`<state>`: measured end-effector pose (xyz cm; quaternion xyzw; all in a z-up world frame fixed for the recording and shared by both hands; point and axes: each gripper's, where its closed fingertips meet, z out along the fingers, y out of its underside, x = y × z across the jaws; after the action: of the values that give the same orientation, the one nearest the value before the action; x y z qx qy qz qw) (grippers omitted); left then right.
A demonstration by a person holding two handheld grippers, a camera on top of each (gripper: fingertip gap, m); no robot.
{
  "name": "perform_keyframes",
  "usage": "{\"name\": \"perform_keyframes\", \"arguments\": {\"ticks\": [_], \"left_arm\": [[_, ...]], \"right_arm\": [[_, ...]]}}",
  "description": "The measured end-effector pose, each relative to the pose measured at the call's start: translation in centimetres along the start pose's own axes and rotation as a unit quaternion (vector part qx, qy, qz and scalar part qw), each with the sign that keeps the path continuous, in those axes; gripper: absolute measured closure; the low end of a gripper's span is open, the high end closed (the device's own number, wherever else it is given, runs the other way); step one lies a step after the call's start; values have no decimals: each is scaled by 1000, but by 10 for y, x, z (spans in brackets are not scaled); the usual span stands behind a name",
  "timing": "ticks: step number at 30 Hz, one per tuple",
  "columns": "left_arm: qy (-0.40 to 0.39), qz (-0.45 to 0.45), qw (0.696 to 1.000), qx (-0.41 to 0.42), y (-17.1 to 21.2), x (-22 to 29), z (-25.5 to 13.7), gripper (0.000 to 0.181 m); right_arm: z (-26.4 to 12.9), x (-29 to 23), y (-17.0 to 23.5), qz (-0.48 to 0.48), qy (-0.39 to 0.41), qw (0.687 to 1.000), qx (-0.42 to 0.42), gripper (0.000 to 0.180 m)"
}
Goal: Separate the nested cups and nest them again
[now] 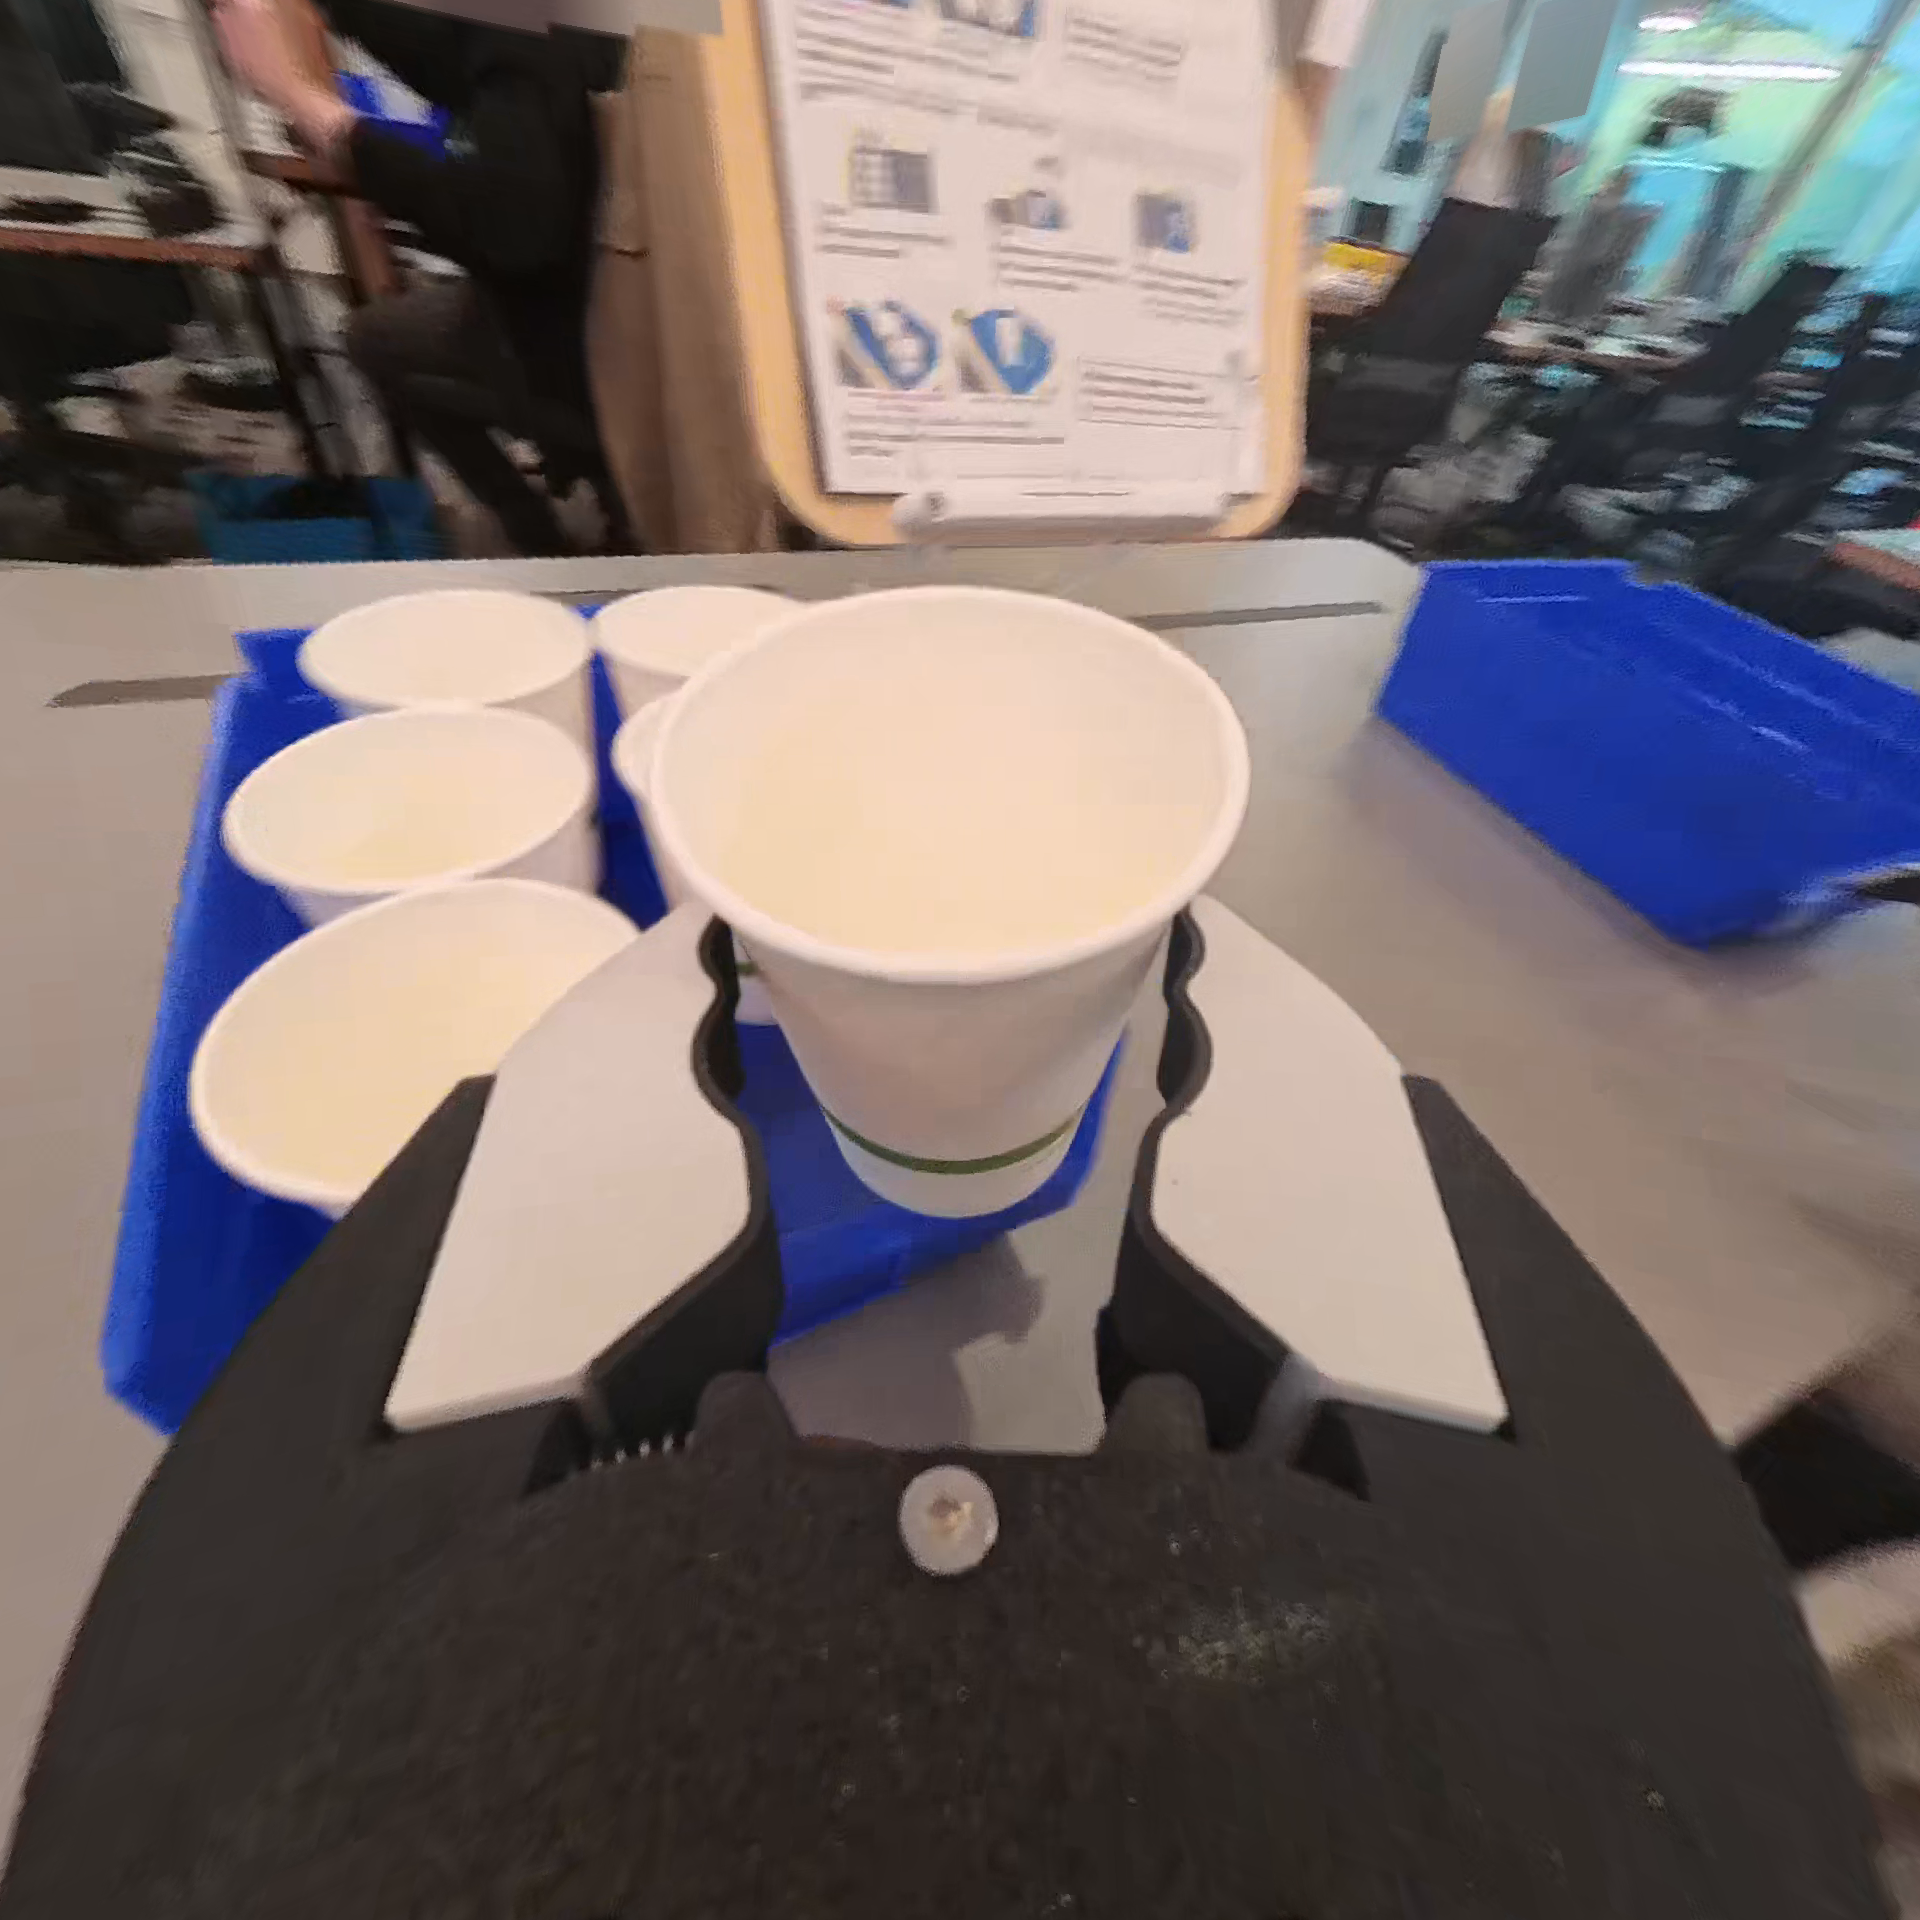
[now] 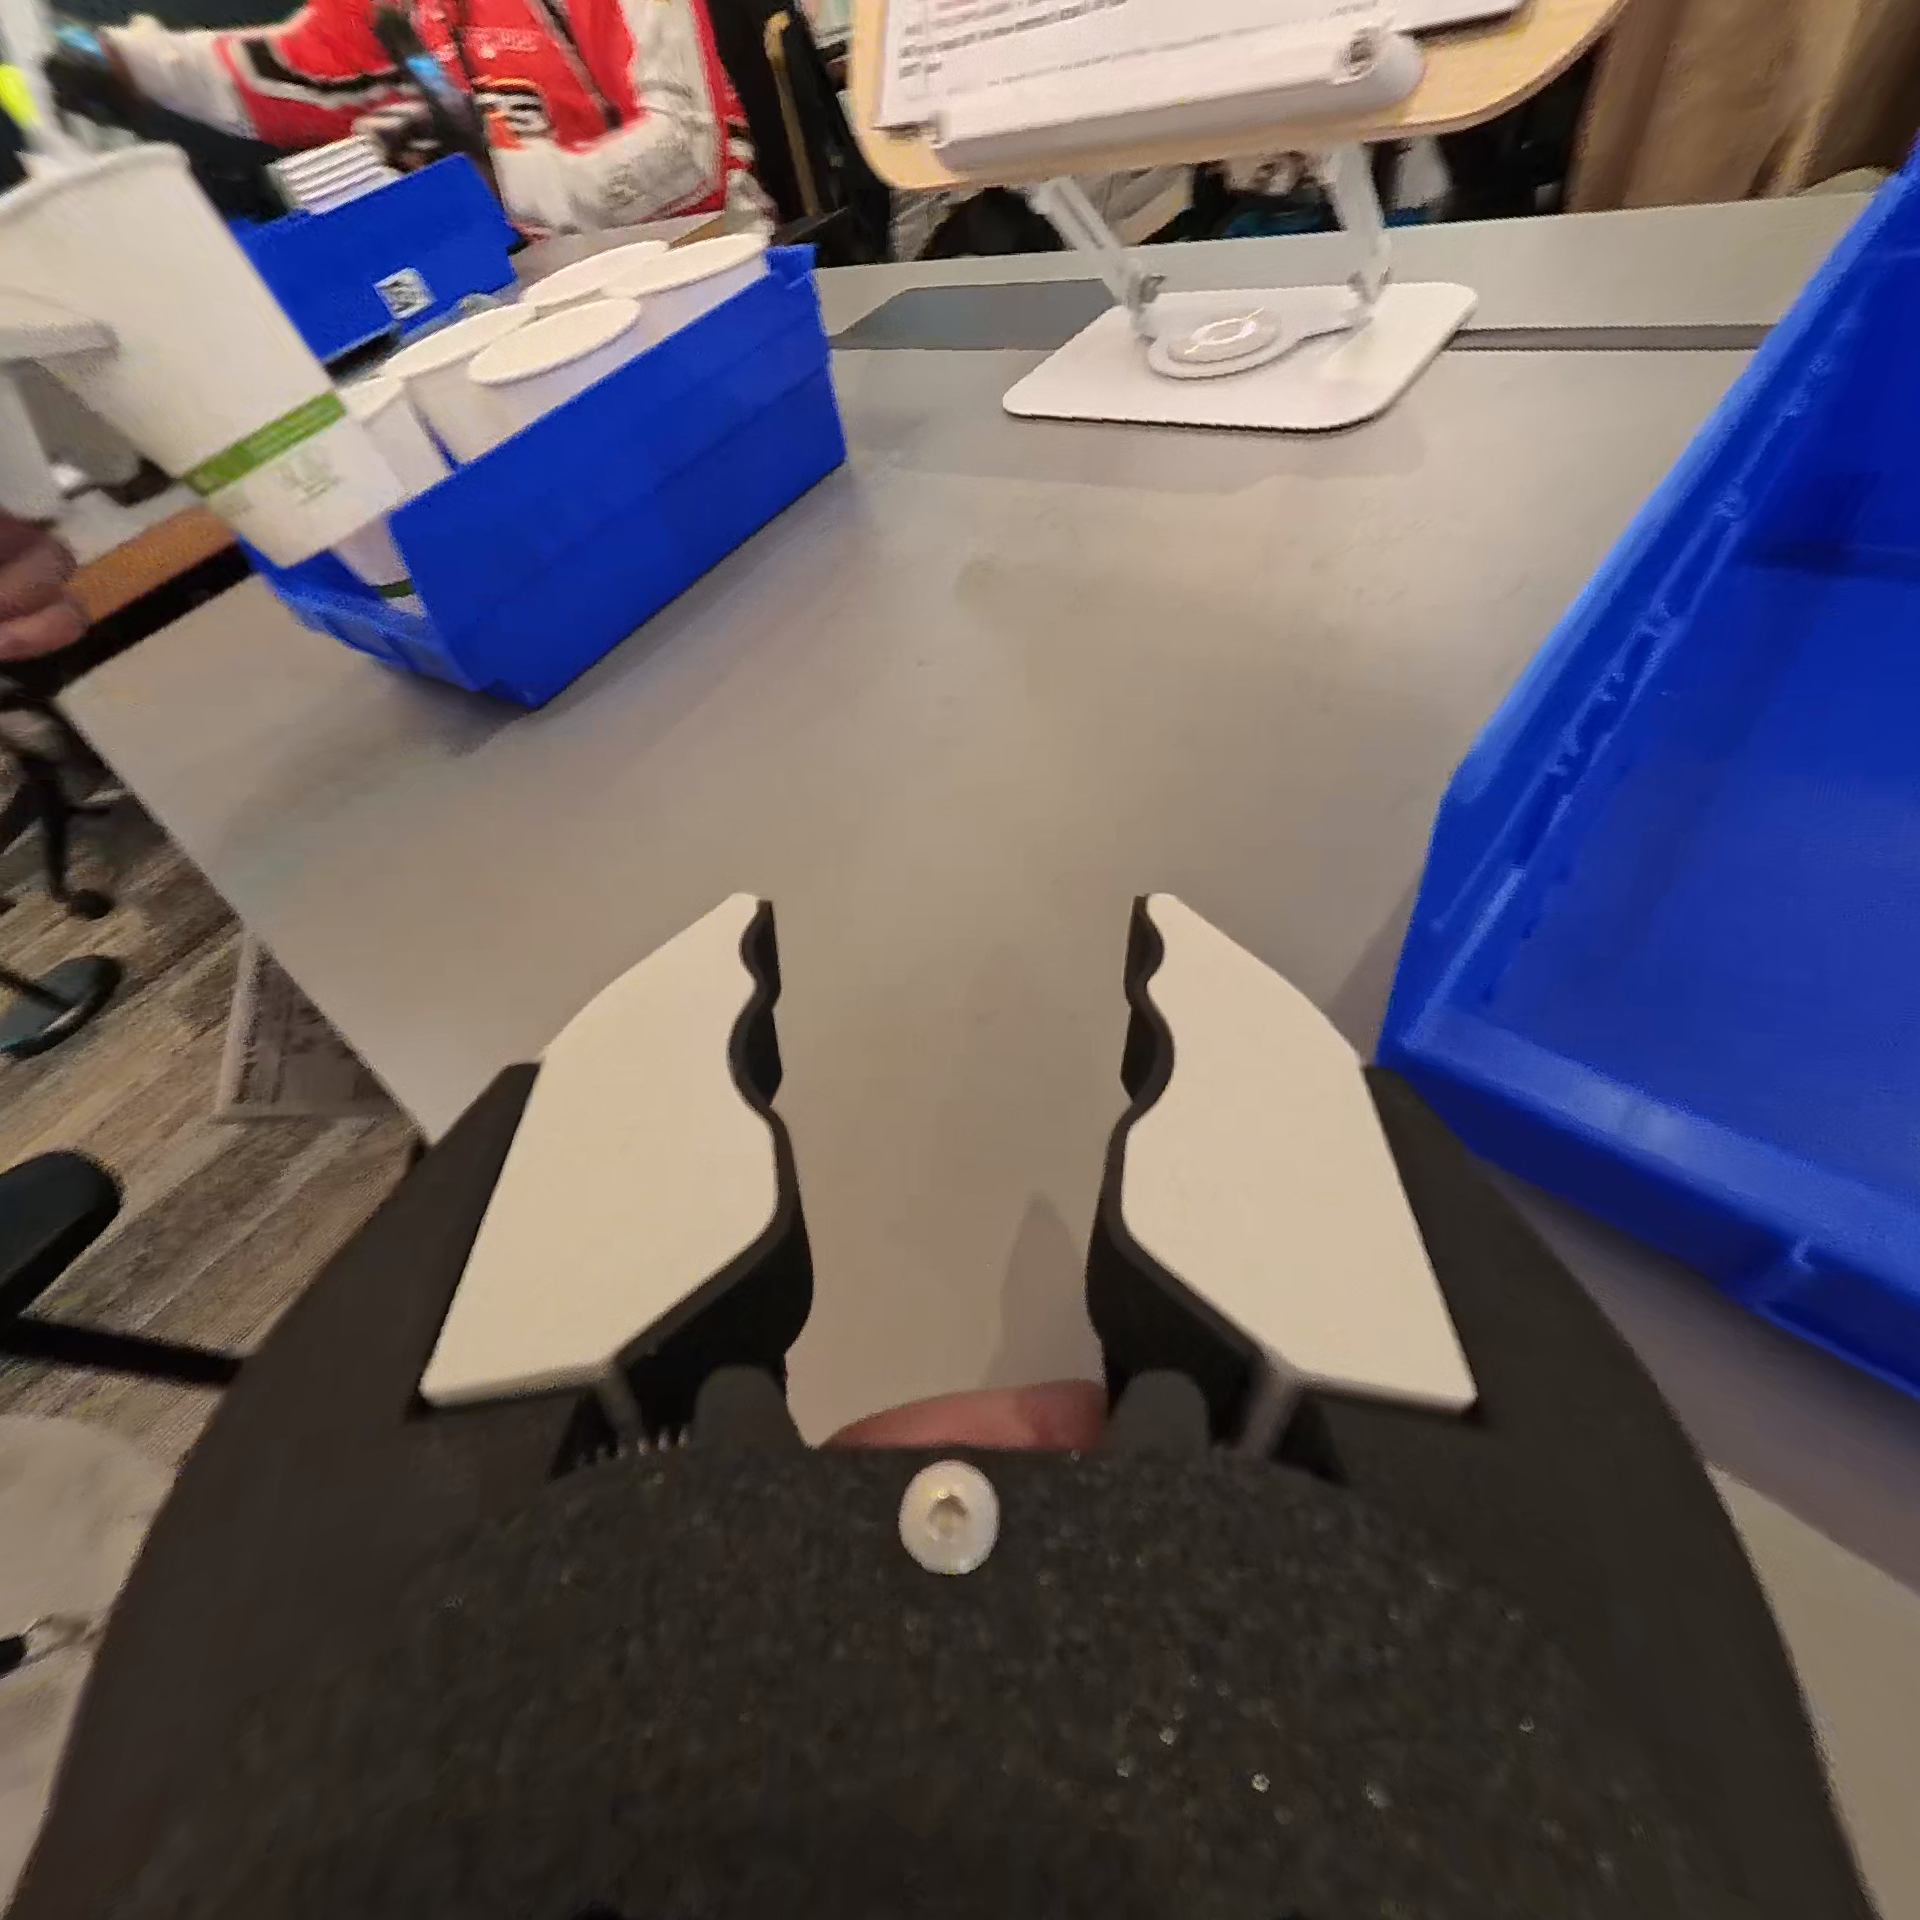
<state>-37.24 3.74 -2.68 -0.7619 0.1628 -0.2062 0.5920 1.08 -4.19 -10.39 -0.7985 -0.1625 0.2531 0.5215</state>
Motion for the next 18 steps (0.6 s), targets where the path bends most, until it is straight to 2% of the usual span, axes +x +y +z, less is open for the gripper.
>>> {"name": "perform_keyframes", "arguments": {"ticks": [3,7,13,18], "left_arm": [[99,25,995,4,-20,31,-6,102],[226,77,971,-3,-32,87,13,102],[366,160,916,-47,-20,174,58,101],[440,190,874,-82,-5,224,80,102]], "right_arm": [[2,-14,-14,-20,-82,996,-8,114],[7,-42,-42,-94,-196,974,-62,109],[33,-75,-85,-222,-258,936,-89,101],[52,-86,-87,-286,-273,909,-133,94]]}}
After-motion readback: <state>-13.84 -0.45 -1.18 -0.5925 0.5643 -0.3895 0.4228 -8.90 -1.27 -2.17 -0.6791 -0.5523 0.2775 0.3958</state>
